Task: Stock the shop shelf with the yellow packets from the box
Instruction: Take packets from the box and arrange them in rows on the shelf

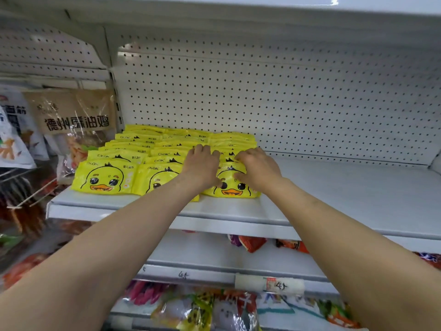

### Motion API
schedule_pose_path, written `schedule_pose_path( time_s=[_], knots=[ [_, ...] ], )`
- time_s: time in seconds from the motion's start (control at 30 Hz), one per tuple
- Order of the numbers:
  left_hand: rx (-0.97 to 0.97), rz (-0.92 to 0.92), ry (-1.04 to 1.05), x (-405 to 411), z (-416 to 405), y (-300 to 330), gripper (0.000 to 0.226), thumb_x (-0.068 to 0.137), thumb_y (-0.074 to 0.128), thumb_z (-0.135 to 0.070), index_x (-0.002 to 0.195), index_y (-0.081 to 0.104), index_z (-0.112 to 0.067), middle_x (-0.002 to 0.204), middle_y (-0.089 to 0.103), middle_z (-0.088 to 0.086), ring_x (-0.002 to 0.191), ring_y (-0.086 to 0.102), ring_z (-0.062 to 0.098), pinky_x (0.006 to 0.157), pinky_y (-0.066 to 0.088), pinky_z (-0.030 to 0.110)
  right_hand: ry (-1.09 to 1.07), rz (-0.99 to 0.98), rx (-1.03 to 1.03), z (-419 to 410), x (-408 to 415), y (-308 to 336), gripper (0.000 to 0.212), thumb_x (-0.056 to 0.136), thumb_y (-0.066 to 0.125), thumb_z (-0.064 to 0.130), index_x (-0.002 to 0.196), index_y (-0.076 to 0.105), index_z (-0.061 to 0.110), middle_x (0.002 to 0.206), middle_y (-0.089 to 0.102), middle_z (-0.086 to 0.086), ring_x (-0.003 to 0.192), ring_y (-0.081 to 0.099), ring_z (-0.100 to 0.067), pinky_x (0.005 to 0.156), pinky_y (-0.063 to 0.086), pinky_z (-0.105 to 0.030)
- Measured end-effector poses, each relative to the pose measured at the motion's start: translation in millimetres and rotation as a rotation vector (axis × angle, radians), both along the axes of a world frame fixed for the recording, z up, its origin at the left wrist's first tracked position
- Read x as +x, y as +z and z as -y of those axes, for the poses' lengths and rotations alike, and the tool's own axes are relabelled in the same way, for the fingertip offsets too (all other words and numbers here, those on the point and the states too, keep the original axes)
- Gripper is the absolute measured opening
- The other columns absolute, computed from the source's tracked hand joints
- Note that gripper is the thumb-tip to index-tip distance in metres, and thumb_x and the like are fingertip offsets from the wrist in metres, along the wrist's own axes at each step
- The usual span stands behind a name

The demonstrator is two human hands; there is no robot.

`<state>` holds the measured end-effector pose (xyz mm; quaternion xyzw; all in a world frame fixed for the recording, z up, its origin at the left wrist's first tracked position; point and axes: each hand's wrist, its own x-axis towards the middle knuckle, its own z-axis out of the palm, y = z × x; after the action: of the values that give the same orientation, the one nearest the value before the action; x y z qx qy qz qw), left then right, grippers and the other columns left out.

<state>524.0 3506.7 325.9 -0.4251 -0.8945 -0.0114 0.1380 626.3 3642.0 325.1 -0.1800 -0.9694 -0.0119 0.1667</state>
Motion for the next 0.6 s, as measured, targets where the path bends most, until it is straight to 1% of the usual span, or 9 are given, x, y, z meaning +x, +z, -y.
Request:
schedule_pose_path(
  time_s=[0.17, 0.27, 0.4, 0.6],
  knots=[
    [0.275, 0.137, 0.031, 26, 31, 14, 0.079, 0.076, 0.076, -0.048, 0.140, 0.043, -0.017, 0.138, 0.044, 0.011, 0.129, 0.039, 0.032, 0.102, 0.041, 0.045, 0.017, -0.056, 0.018, 15, 21, 18, 0.054, 0.092, 0.063, 0.043, 0.139, 0.049, 0.020, 0.138, 0.053, -0.006, 0.131, 0.040, -0.027, 0.098, 0.042, -0.040],
    [0.389, 0.151, 0.059, 43, 62, 19, 0.070, 0.081, 0.073, -0.045, 0.139, 0.045, -0.019, 0.136, 0.045, 0.010, 0.128, 0.039, 0.032, 0.102, 0.041, 0.044, 0.071, -0.112, 0.017, 33, 36, 28, 0.051, 0.094, 0.057, 0.045, 0.139, 0.050, 0.023, 0.141, 0.051, -0.005, 0.133, 0.039, -0.027, 0.100, 0.042, -0.040],
    [0.424, 0.094, 0.139, 61, 118, 17, 0.060, 0.086, 0.067, -0.045, 0.136, 0.048, -0.018, 0.133, 0.048, 0.012, 0.127, 0.041, 0.033, 0.102, 0.041, 0.047, 0.202, -0.175, -0.035, 68, 47, 33, 0.049, 0.094, 0.057, 0.046, 0.138, 0.051, 0.024, 0.144, 0.049, -0.004, 0.136, 0.037, -0.027, 0.106, 0.039, -0.040],
    [0.371, 0.011, 0.301, 85, 222, 13, 0.058, 0.085, 0.068, -0.043, 0.134, 0.049, -0.017, 0.130, 0.050, 0.013, 0.123, 0.044, 0.035, 0.099, 0.043, 0.048, 0.376, -0.138, -0.055, 148, 43, 24, 0.051, 0.093, 0.058, 0.047, 0.140, 0.048, 0.027, 0.147, 0.045, -0.002, 0.138, 0.034, -0.027, 0.108, 0.037, -0.042]
  ],
)
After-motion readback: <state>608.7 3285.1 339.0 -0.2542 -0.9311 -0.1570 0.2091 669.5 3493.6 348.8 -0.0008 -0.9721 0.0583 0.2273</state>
